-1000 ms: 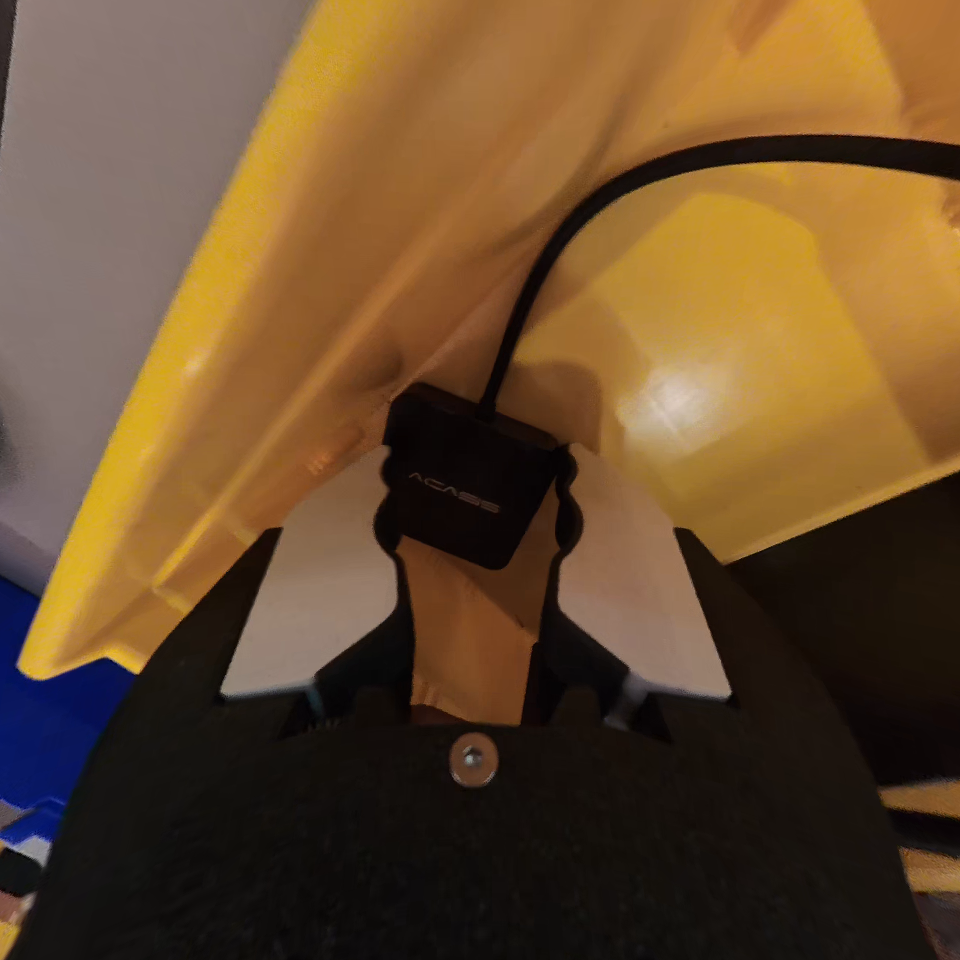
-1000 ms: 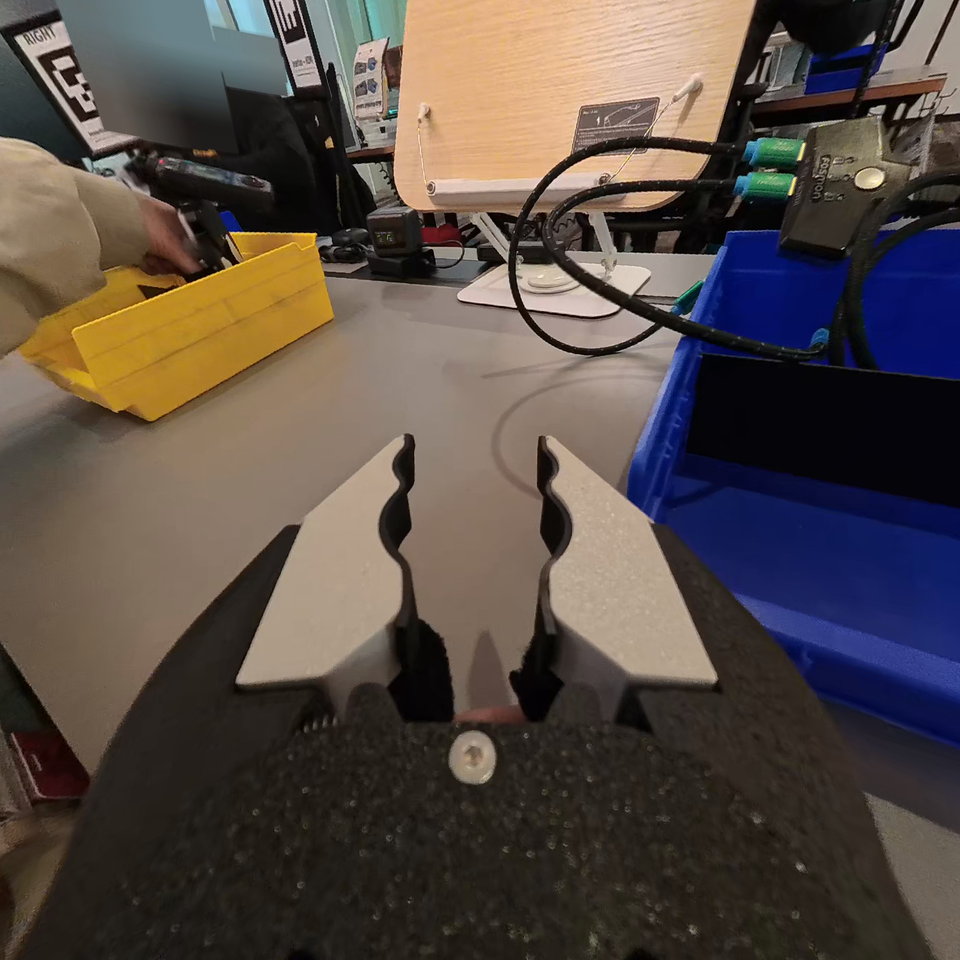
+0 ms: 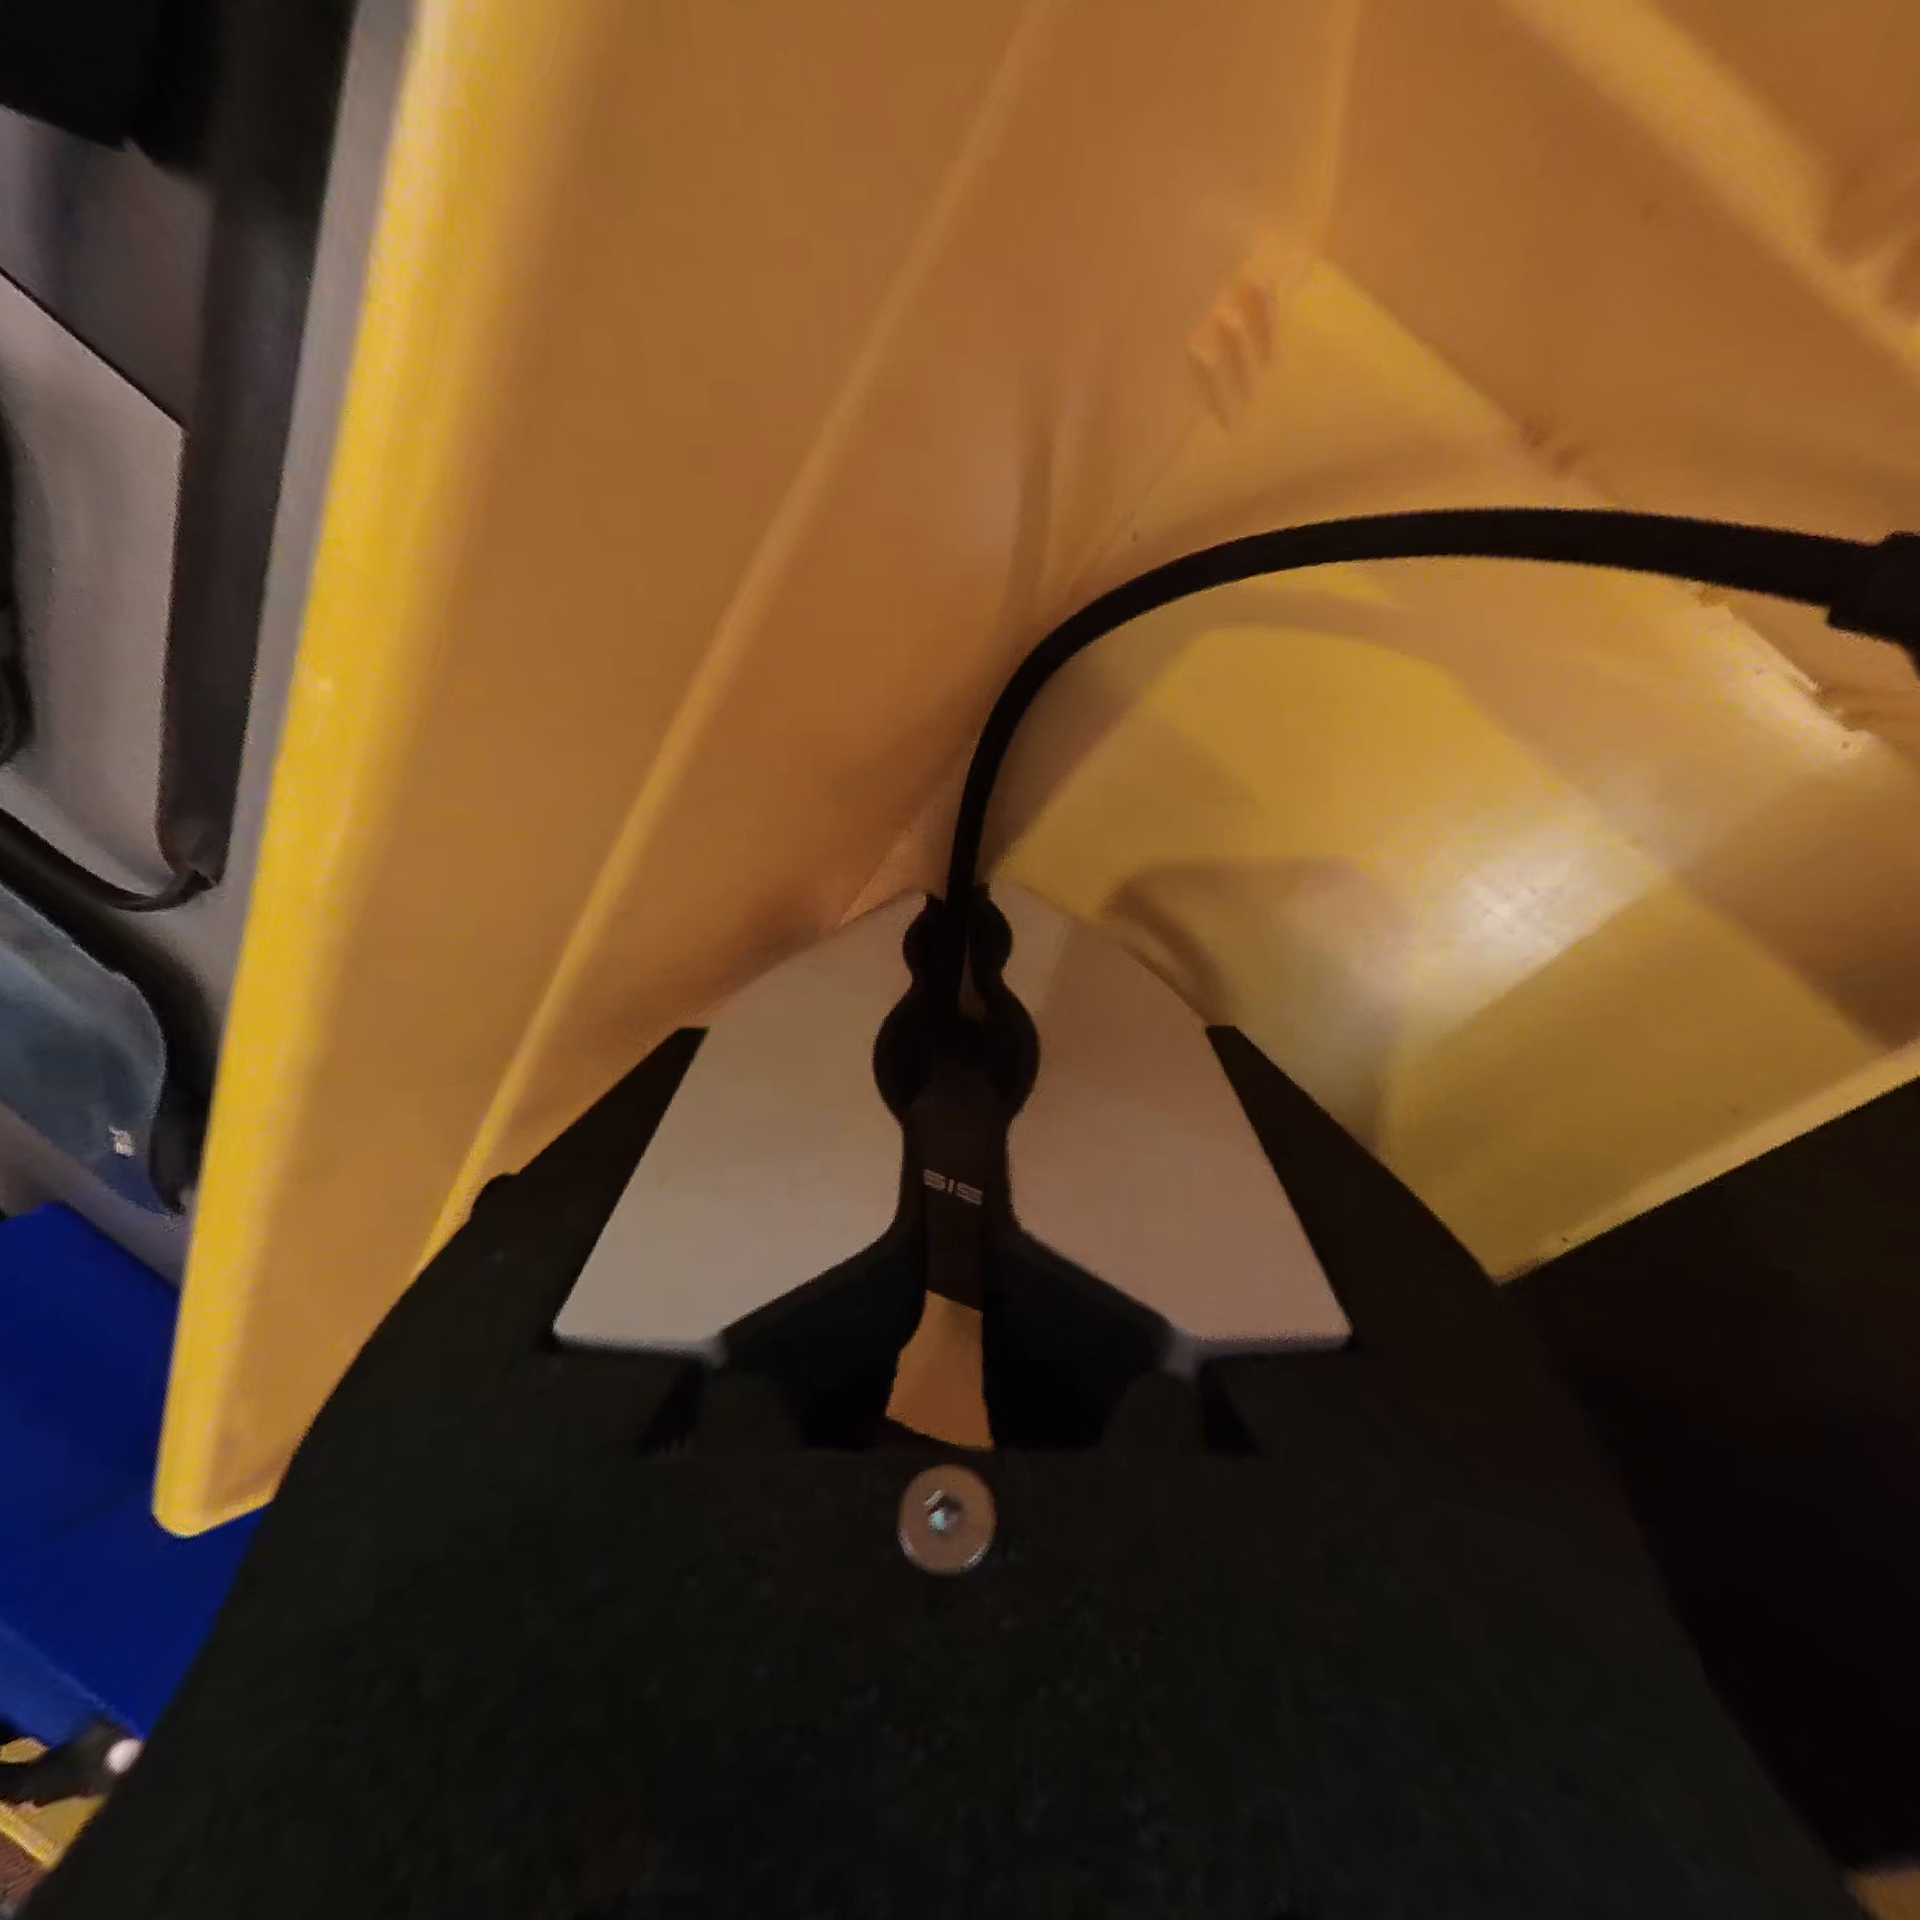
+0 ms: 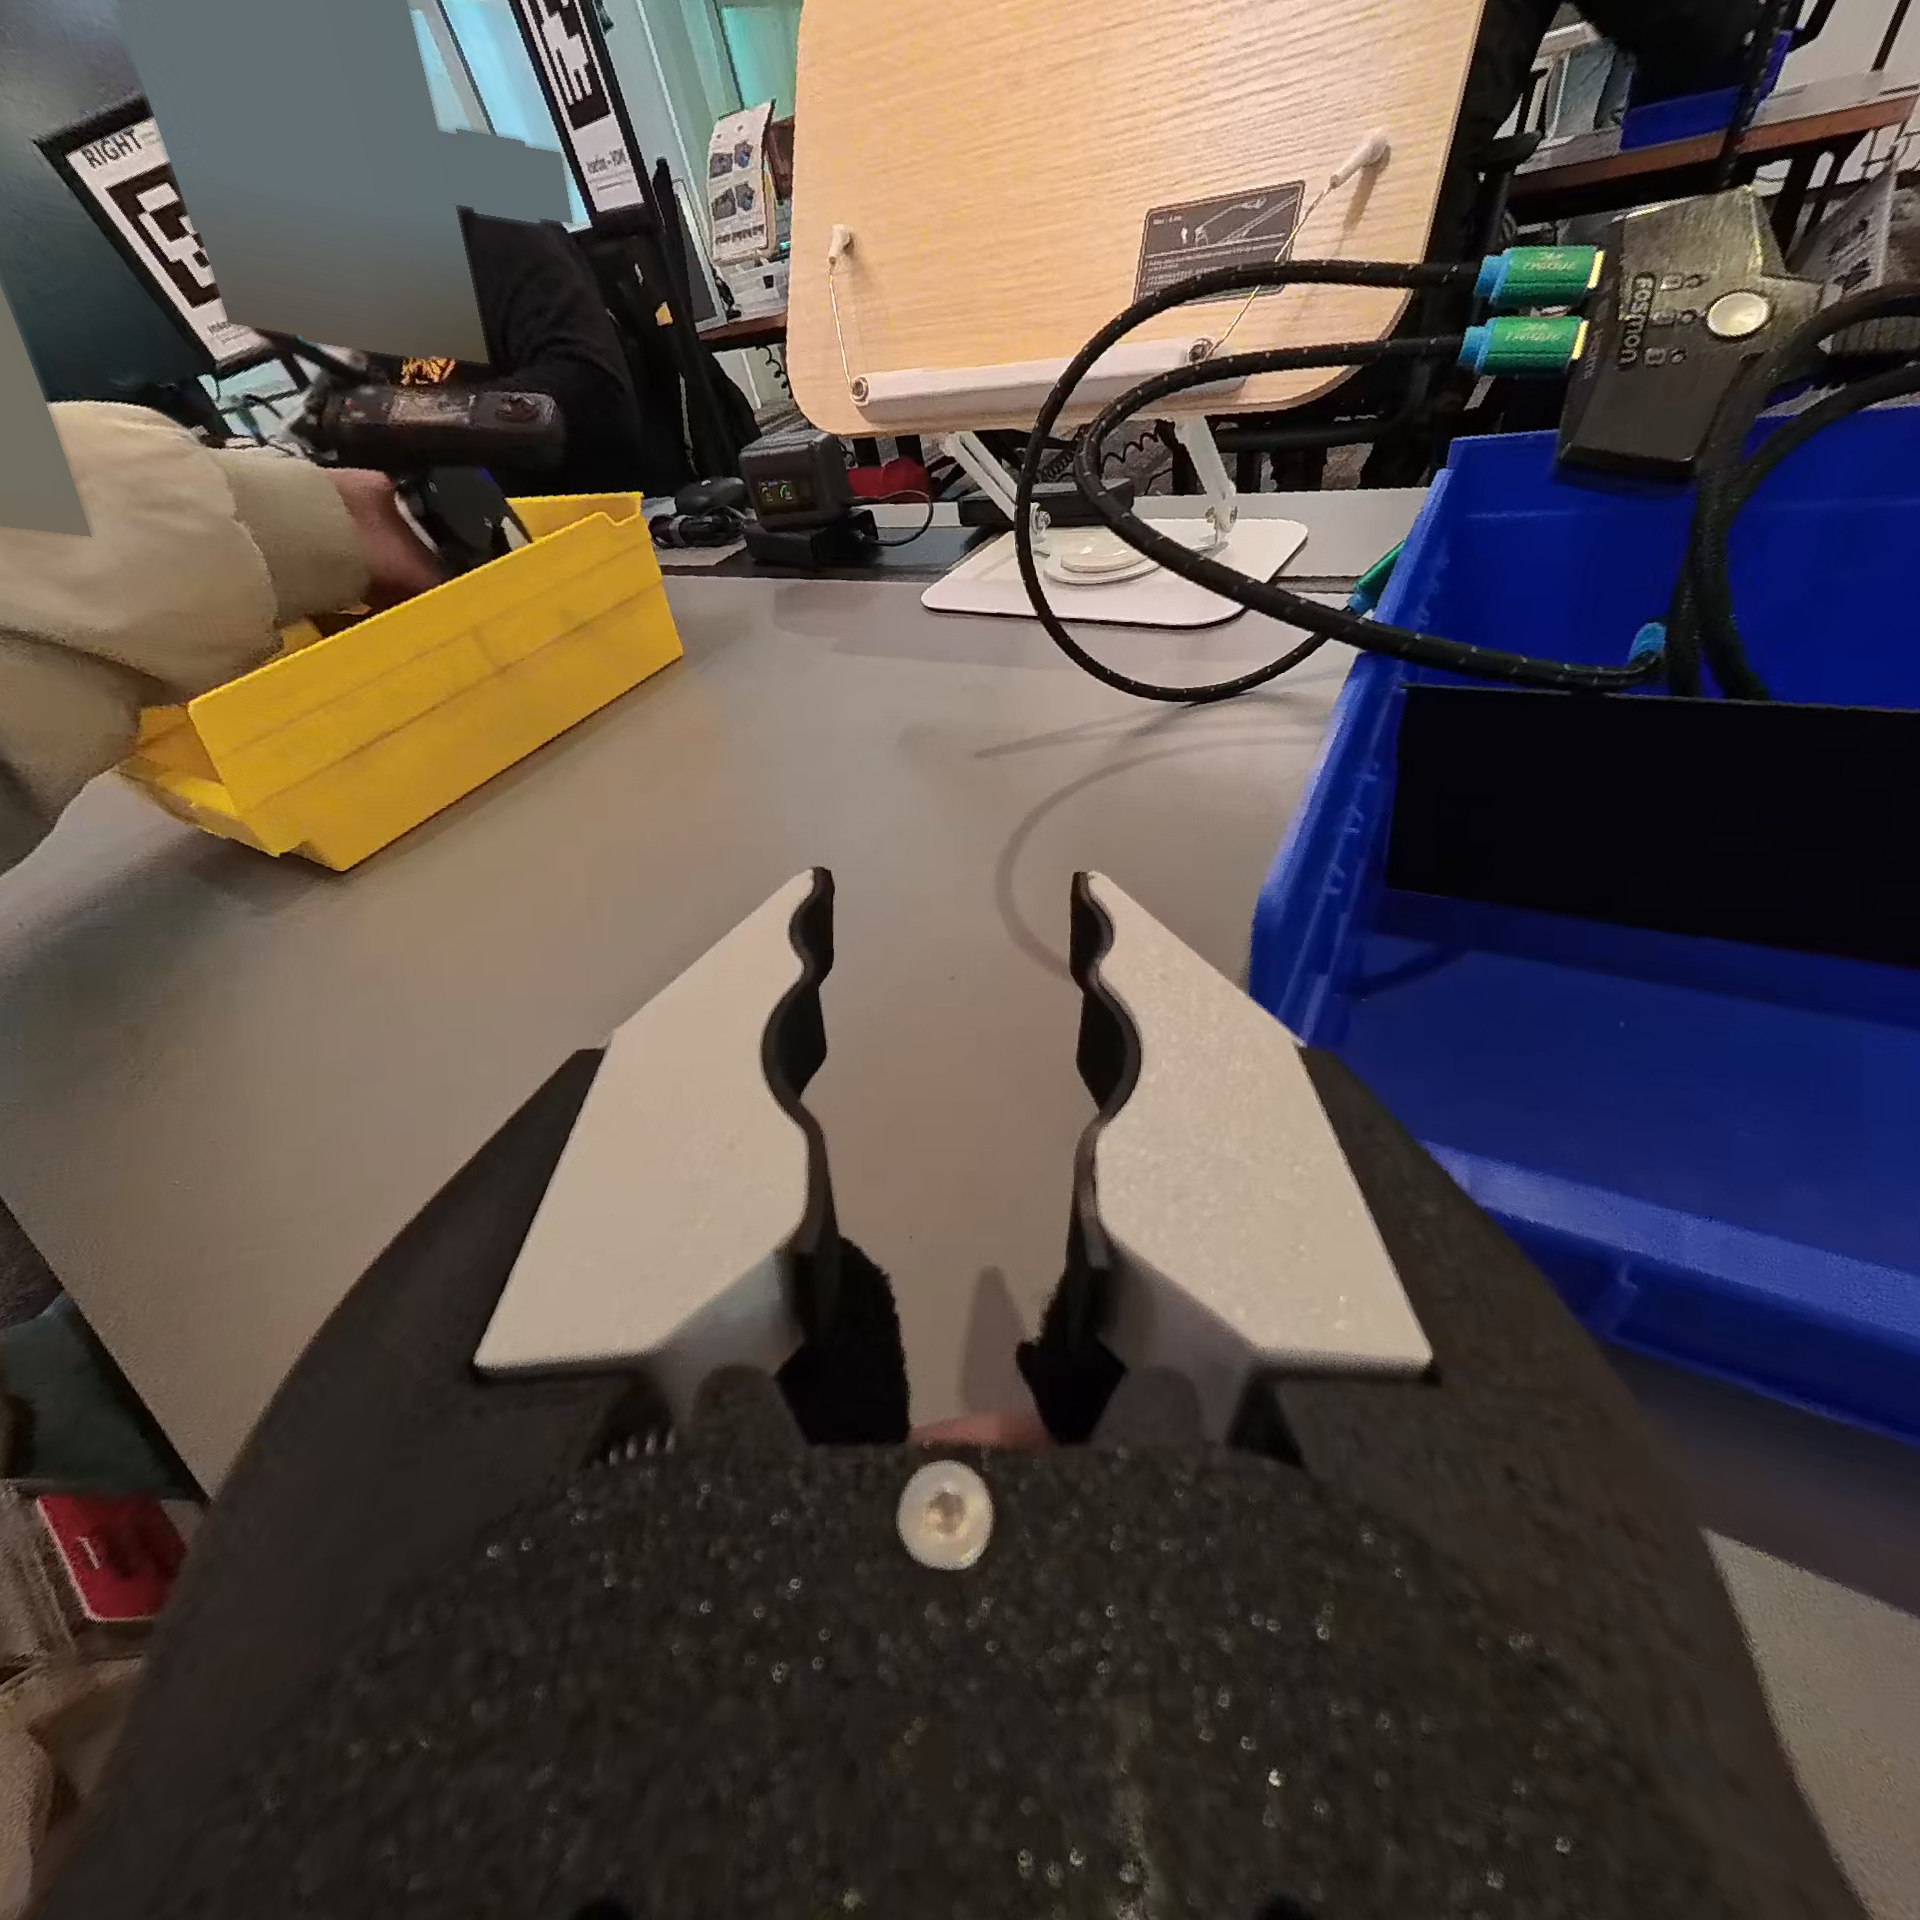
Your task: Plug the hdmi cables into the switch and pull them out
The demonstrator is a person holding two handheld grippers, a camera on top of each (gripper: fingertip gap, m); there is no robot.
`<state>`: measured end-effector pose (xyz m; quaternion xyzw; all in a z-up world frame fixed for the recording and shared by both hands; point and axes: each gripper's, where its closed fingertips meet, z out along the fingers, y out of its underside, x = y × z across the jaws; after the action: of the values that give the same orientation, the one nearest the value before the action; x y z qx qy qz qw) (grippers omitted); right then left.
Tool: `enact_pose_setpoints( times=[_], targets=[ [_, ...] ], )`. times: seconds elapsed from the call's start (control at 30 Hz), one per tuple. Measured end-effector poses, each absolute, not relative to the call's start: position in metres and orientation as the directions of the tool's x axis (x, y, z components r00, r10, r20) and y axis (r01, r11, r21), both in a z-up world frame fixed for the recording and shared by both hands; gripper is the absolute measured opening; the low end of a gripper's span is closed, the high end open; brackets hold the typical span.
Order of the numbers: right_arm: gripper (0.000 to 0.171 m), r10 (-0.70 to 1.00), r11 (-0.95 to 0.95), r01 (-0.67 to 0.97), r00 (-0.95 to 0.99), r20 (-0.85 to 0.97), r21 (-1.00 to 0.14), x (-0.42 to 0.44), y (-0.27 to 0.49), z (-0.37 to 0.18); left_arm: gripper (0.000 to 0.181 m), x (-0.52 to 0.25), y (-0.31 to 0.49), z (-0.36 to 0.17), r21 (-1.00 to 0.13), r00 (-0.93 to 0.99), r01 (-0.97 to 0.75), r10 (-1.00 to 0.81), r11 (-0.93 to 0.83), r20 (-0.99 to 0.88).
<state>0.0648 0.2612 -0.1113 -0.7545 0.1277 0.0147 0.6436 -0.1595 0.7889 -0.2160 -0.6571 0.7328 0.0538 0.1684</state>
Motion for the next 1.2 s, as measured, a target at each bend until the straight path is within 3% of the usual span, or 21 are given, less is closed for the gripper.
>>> enact_pose_setpoints(
  times=[0.23,0.43,0.63,0.77,0.9,1.2],
  targets=[
    [0.044,-0.141,-0.125,-0.178,0.977,-0.16,-0.976,0.054,0.266,-0.104,0.003,-0.172,0.775,-0.162,-0.202,-0.068,-0.97,-0.949,0.135,-0.309],
    [0.045,-0.056,-0.151,-0.106,0.994,-0.098,-0.983,0.029,0.288,-0.098,0.003,-0.171,0.743,-0.08,-0.411,-0.05,-0.898,-0.966,0.155,-0.255],
    [0.045,0.063,-0.173,-0.043,0.996,-0.055,-0.984,-0.003,0.315,-0.088,0.003,-0.147,0.673,-0.023,-0.568,-0.169,-0.792,-0.974,0.224,-0.148],
    [0.047,0.157,-0.197,-0.056,0.984,-0.088,-0.979,-0.02,0.337,-0.083,0.003,-0.123,0.619,-0.012,-0.61,-0.278,-0.75,-0.959,0.254,-0.057],
    [0.053,0.268,-0.23,0.047,0.963,-0.017,-0.972,-0.038,0.364,-0.086,0.003,-0.096,0.556,-0.014,-0.638,-0.435,-0.706,-0.899,0.308,0.048],
    [0.073,0.494,-0.246,0.005,0.861,-0.121,-0.969,-0.066,0.418,-0.105,0.003,-0.078,0.416,-0.054,-0.567,-0.794,-0.564,-0.583,0.6,0.172]
  ],
)
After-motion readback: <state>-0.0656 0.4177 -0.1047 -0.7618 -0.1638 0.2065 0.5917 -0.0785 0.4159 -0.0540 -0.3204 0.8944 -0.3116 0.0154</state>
